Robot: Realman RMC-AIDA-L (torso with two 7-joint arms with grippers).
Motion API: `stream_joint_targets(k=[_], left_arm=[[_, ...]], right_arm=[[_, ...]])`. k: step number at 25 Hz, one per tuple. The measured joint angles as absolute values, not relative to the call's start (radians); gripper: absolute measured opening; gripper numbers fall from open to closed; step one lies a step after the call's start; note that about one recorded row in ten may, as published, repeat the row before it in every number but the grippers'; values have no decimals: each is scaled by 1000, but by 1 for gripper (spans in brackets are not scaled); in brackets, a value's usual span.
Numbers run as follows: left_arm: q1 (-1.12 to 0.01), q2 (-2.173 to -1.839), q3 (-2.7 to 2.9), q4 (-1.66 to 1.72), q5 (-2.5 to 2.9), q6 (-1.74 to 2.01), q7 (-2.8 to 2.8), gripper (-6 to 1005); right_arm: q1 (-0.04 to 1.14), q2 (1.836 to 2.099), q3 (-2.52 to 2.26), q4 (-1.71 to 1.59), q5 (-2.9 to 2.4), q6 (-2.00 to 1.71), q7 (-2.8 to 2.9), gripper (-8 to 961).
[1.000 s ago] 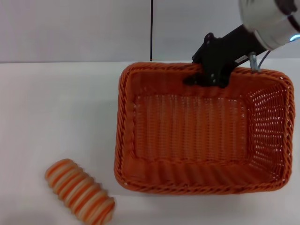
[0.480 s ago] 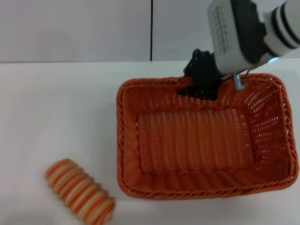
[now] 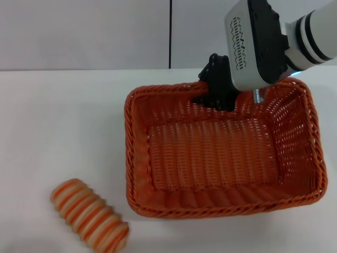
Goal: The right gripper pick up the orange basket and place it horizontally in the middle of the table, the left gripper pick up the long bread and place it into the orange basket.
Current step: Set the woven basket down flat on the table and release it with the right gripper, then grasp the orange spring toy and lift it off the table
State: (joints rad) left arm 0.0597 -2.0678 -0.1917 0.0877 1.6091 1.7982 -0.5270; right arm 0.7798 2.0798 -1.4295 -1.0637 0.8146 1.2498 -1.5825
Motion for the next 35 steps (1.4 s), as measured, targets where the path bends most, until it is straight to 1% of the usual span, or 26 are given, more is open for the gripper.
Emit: stream_joint_targets(k=[6, 11, 17, 22, 24, 27, 29, 35], left_arm=[[58, -2068, -192, 86, 1609, 1801, -526, 655], [51, -2066, -192, 86, 1609, 1801, -526, 652], [46, -2065, -192, 86, 1610, 1803, -526, 649], [45, -2064, -183, 92, 1611, 1815, -527, 647], [46, -2061, -162, 100, 1611, 1823, -535, 646], [43, -2058, -95, 148, 1611, 1844, -580, 644], [33, -2057, -22, 239, 1611, 1862, -674, 643], [6, -2059, 150, 530, 1611, 1876, -978, 640]], right_arm=[[738, 2081, -1445, -1102, 828, 1204, -1581, 172], [686, 2082, -1452, -1173, 866, 1185, -1584, 391], [645, 2082, -1475, -1210, 882, 1165, -1591, 589], [586, 2082, -1465, -1318, 907, 1156, -1540, 659], [549, 2082, -1441, -1385, 946, 1159, -1515, 659], [458, 2082, -1374, -1481, 1091, 1166, -1499, 660], [393, 2081, -1328, -1520, 1204, 1166, -1499, 660], [134, 2080, -1224, -1547, 1660, 1166, -1585, 659]])
